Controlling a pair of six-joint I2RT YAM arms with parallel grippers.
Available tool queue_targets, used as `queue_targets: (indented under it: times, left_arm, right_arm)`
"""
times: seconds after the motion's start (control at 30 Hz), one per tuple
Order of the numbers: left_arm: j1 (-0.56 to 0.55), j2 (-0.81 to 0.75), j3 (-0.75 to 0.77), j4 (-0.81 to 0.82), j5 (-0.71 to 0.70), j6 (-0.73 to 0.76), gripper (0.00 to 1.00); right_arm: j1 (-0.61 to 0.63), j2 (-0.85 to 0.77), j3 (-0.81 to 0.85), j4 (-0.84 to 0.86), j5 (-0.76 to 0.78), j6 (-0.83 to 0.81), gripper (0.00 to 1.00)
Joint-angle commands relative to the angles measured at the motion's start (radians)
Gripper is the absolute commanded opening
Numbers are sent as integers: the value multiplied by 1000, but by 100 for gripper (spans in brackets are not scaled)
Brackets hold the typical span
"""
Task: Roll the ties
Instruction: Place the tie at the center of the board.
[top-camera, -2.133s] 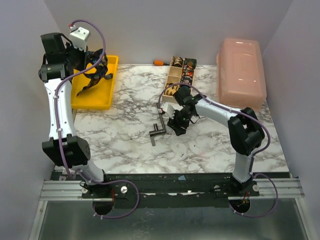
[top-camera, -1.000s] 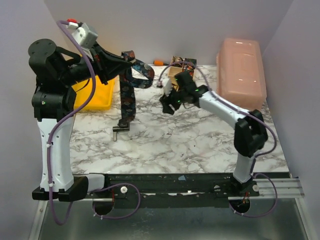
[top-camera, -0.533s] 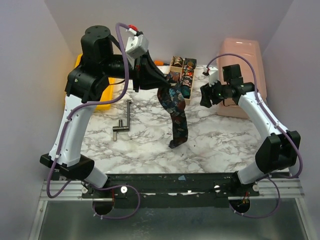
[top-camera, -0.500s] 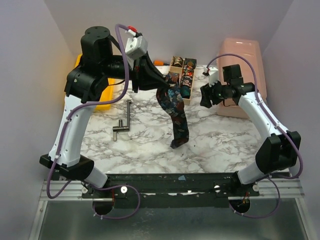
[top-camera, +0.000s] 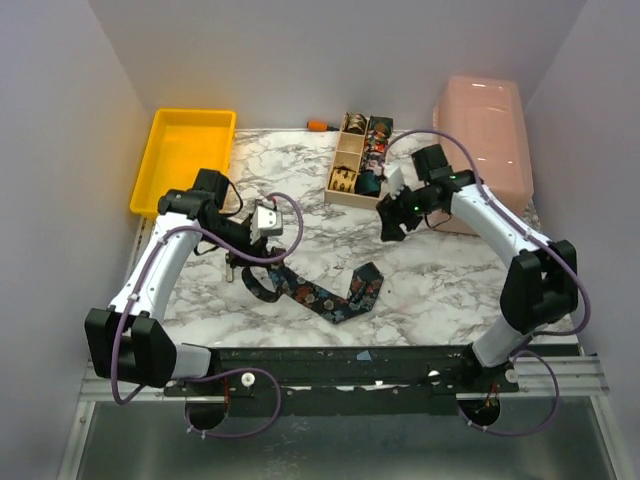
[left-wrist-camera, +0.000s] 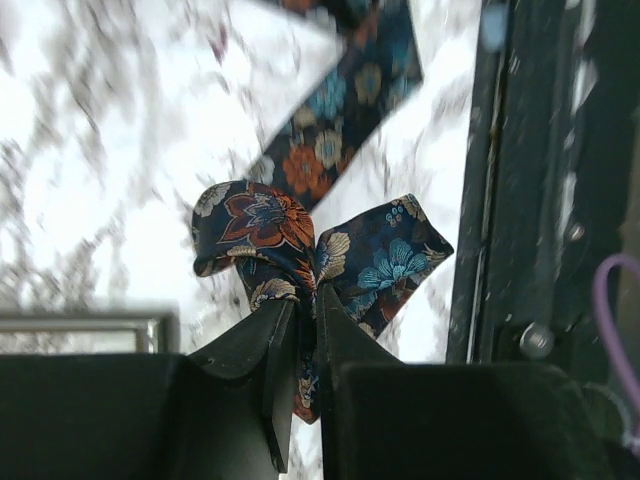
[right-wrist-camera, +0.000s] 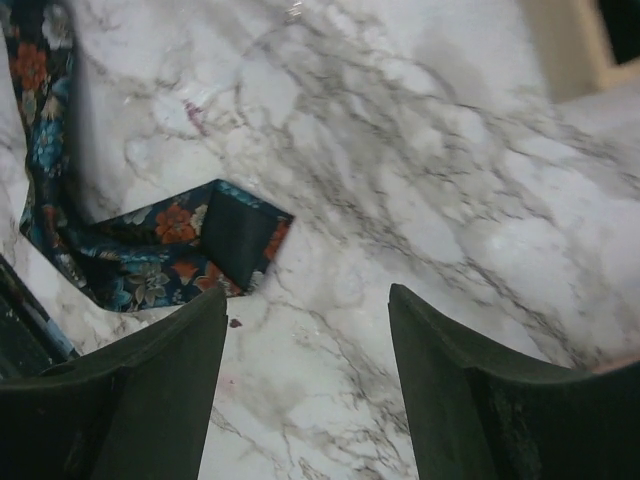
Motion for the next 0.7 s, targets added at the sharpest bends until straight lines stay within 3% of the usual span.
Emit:
queue_targets:
  times: [0.0,0.23,0.43,0.57,0.67]
  left_arm:
    - [5,-131,-181,125,-186,217,11]
    - [10,-184,-285,186,-247,217,13]
    - [10,-179,-290,189,-283,194,17]
    - [10,-145,-266,196,-284,156,18]
    - [6,-94,-216,186,-245,115,18]
  right_arm:
    - [143,71,-46,-10,9,-101,69]
    - [303,203,-63,70,78,-165,69]
    - [320,229,-181,126,194,-225,65]
    - [320,167,-358,246,377,-265,53]
    - [310,112,-472,321,521,-273,35]
